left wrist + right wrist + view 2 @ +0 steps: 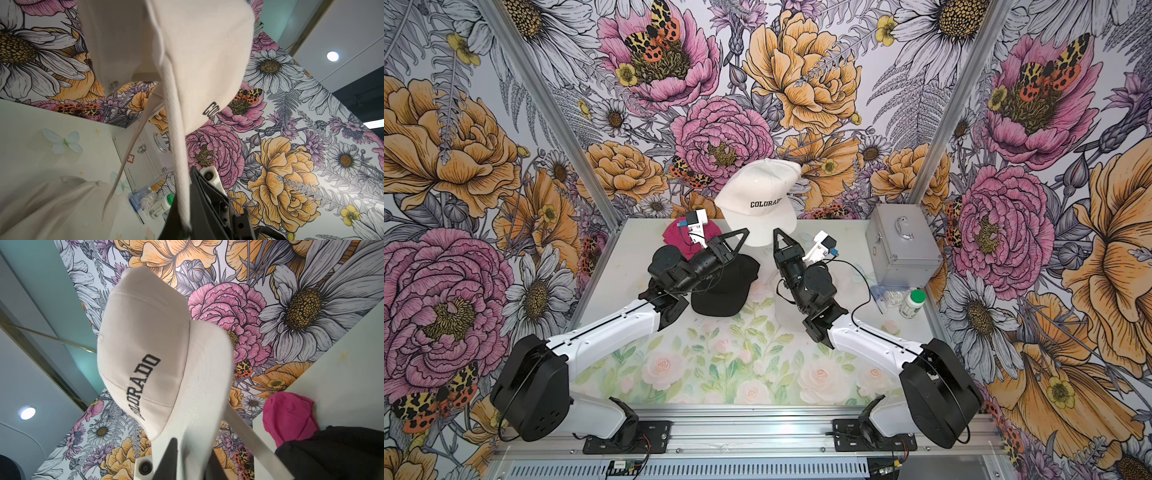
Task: Stack the baseball caps by color
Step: Pick up the baseball cap from the center of the board.
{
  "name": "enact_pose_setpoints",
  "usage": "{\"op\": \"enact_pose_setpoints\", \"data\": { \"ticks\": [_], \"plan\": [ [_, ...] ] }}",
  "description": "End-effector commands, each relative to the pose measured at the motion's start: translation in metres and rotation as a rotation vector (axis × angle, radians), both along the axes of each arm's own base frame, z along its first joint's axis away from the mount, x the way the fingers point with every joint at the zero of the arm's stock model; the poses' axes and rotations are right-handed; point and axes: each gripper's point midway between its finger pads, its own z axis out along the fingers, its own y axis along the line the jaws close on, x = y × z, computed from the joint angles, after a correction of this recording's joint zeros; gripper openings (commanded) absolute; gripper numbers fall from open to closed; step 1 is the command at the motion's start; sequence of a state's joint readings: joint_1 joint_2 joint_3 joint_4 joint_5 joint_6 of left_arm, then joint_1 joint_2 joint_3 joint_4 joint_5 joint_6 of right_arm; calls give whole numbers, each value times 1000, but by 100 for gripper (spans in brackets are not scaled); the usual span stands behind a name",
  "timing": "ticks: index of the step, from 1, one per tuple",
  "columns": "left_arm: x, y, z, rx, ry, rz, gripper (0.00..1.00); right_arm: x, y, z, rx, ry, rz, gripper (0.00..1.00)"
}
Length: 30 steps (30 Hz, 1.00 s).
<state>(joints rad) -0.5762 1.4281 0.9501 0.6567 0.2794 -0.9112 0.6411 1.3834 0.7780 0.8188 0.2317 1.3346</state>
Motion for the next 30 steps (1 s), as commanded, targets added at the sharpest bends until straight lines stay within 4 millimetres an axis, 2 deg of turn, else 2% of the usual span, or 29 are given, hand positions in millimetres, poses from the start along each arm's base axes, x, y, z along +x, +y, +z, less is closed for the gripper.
{"op": "enact_pose_setpoints", "data": {
  "ticks": [1,3,4,5,7,10,13,16,19,23,26,28,30],
  "plan": [
    [1,23,9,128,-153,63,0,10,-13,-22,-151,1,-11,69],
    [-3,33,0,262,-205,87,0,14,-28,-29,-220,0,-1,85],
    [-5,39,-7,346,-224,100,0,16,-39,-33,-266,-5,-3,98],
    [-7,44,-14,418,-243,105,0,16,-50,-38,-320,-5,-13,99],
    [-13,52,-23,492,-289,88,0,15,-66,-44,-437,-1,-32,99],
    [-20,62,-30,548,-345,61,0,11,-76,-42,-665,-1,-27,99],
    [-18,77,-34,618,-369,120,0,2,-75,-24,-859,-61,2,99],
    [-23,81,-38,716,-466,141,0,-15,-66,-2,-1036,-198,66,99],
    [-34,72,-46,883,-652,129,0,-29,-62,17,-1157,-327,89,99],
    [-36,60,-52,1022,-779,134,0,-23,-78,36,-1229,-320,-24,98],
    [-39,52,-56,1056,-813,67,0,-23,-75,48,-1274,-364,-22,89],
    [-41,50,-60,1091,-832,25,0,-29,-66,51,-1329,-449,20,91],
    [-45,49,-65,1126,-863,-9,0,-43,-53,44,-1416,-573,108,92]
  ]
}}
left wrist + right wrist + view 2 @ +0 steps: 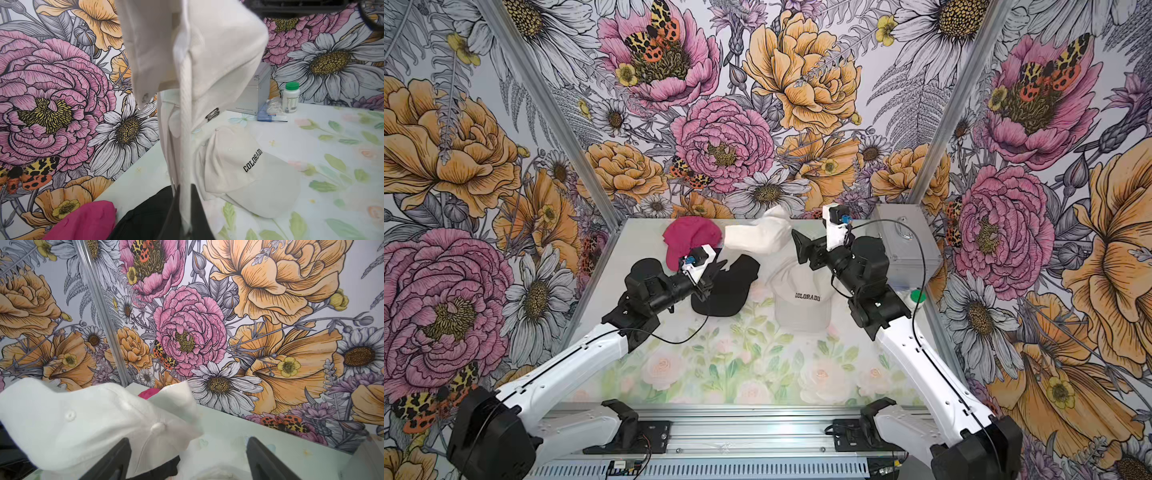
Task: Stack the baseball caps by color
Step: Pick up the baseball cap from the center of the board.
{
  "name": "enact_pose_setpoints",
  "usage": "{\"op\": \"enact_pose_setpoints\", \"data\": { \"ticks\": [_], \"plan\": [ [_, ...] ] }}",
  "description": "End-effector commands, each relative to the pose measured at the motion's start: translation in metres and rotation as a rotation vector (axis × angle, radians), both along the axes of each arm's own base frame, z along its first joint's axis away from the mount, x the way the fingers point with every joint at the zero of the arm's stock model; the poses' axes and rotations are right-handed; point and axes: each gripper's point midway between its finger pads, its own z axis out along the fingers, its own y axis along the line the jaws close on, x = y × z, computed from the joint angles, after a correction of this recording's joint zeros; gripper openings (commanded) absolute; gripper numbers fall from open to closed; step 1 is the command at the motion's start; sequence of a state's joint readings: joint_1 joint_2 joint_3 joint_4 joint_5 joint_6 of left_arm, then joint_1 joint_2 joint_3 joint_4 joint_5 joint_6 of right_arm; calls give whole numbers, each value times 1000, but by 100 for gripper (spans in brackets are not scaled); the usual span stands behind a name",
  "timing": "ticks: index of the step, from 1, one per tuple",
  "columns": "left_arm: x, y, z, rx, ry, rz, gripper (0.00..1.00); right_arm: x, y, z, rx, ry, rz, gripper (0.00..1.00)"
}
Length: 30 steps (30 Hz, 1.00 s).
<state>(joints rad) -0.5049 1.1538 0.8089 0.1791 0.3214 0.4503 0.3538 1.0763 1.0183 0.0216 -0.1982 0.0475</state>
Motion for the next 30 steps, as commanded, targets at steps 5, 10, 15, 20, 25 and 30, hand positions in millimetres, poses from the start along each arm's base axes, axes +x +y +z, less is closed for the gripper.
{"op": "enact_pose_setpoints", "data": {
  "ticks": [5,10,15,20,25,30],
  "plan": [
    [-8,5,9,131,-112,-68,0,-61,33,-18,-362,-200,356,92],
    [-11,8,22,105,-121,-82,0,-49,24,-25,-417,-164,289,94],
    [-18,4,21,88,-102,-126,0,-40,24,-29,-458,-171,277,96],
    [-29,0,17,84,-95,-178,0,-28,30,-40,-507,-173,332,96],
    [-37,-1,13,97,-80,-212,0,-50,45,-56,-580,-199,572,89],
    [-36,-1,11,108,-74,-216,0,-53,48,-64,-634,-189,643,89]
  ]
}}
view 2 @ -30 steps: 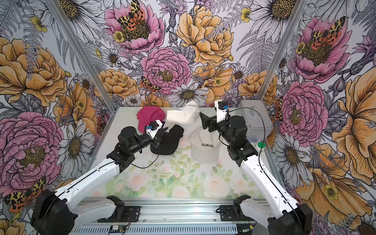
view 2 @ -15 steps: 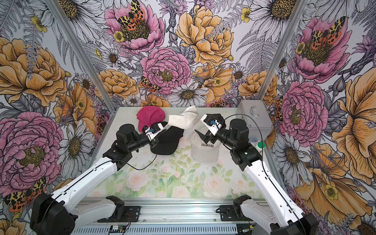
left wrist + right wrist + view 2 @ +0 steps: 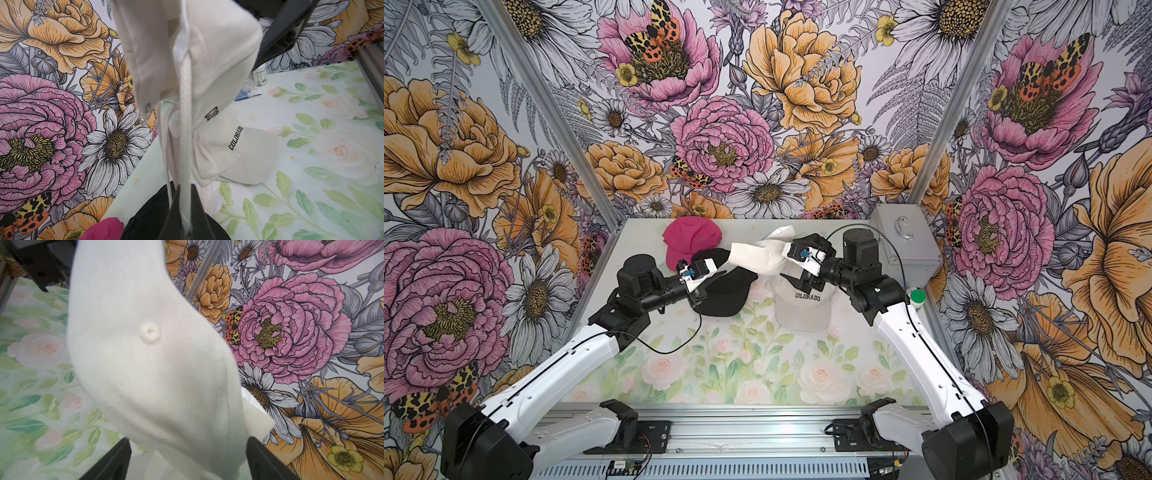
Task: Stack the baseball caps by color
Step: Pick up the baseball cap from the center of the board.
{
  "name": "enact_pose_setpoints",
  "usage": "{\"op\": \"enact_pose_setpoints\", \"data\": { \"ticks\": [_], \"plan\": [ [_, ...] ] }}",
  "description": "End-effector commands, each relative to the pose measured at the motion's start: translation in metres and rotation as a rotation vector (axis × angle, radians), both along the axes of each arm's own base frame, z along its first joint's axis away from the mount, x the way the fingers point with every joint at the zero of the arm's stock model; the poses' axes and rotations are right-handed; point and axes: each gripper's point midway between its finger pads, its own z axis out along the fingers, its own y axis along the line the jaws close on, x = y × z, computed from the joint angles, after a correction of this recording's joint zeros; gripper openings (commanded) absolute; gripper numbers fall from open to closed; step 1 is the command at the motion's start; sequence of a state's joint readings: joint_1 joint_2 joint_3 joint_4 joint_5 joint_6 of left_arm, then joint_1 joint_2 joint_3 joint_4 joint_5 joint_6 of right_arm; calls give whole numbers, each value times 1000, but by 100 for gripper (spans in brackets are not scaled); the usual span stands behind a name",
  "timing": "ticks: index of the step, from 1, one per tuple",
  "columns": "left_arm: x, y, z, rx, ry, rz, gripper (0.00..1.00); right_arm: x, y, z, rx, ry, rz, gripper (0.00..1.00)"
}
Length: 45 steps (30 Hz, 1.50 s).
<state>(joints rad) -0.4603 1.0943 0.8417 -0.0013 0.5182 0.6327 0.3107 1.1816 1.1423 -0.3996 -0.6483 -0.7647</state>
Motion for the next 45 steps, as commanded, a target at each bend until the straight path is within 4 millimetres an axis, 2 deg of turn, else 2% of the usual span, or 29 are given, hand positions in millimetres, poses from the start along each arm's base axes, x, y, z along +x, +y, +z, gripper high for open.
{"op": "enact_pose_setpoints", "data": {
  "ticks": [1,6,12,17,20,25,32,38,41,45],
  "plan": [
    [-5,-3,11,-7,-23,-36,0,-14,7,0,-39,6,118,89],
    [1,-6,10,-7,-6,-36,0,-23,20,2,-28,45,223,84],
    [9,-6,10,2,-10,-9,0,-24,29,-2,-34,61,251,84],
    [23,1,16,-19,-21,78,0,-45,42,-9,-64,112,327,81],
    [31,6,20,-30,-42,131,0,-56,52,-28,-129,131,320,77],
    [51,21,24,-18,-82,258,0,-81,62,-37,-155,156,333,75],
    [54,28,35,-63,-81,289,0,-106,54,-63,-190,262,305,72],
    [54,31,36,-61,-90,298,0,-139,48,-47,-138,258,382,72],
    [51,32,36,-63,-94,294,0,-142,43,-46,-142,233,361,72],
    [46,32,36,-59,-101,282,0,-133,34,-49,-193,200,297,74]
  ]
}}
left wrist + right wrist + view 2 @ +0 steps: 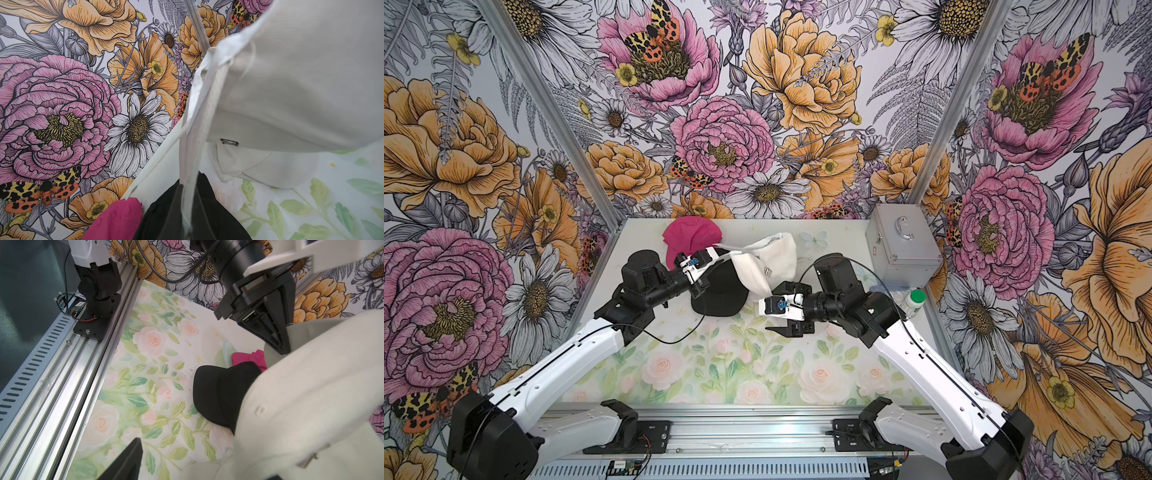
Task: Stack the baseball caps by color
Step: Pick up the baseball cap from the center of the board.
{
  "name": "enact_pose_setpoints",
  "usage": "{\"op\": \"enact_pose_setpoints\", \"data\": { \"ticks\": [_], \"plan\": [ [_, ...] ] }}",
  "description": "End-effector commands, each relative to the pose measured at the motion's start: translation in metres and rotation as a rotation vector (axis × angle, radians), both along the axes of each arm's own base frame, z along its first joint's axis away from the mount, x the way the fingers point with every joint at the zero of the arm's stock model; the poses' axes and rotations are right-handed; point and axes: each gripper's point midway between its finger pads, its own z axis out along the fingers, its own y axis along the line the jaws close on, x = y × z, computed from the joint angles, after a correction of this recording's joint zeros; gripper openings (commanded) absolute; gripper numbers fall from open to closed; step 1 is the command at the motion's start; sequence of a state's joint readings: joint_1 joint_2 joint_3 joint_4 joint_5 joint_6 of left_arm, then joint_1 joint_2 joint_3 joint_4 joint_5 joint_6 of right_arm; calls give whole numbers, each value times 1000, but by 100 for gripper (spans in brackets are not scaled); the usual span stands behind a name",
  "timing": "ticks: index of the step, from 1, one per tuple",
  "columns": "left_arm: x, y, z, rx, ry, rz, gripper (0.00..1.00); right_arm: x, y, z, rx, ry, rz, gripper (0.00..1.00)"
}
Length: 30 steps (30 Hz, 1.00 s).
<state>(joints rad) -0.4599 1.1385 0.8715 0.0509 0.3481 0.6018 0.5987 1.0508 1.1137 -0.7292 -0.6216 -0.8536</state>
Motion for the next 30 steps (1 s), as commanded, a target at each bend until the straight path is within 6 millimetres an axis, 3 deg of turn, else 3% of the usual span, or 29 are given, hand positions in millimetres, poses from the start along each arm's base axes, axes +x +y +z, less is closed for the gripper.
{"op": "enact_pose_setpoints", "data": {
  "ticks": [1,6,11,19,22,26,30],
  "plan": [
    [11,18,28,-51,-80,96,0,-7,-12,-16,-77,26,-30,75],
    [-1,7,18,-30,-81,4,0,54,-28,15,-79,-226,-297,80],
    [-10,-1,11,-18,-75,-66,0,79,-34,50,-30,-289,-400,81],
    [-16,-4,6,11,-60,-104,0,107,-35,37,-135,-350,-384,82],
    [-18,-4,3,19,-56,-114,0,110,-40,36,-121,-333,-371,82],
    [-21,-7,0,19,-41,-137,0,90,-46,37,-62,-233,-269,80],
    [-22,-9,1,12,-33,-156,0,87,-56,32,-56,-222,-265,81]
  ]
}}
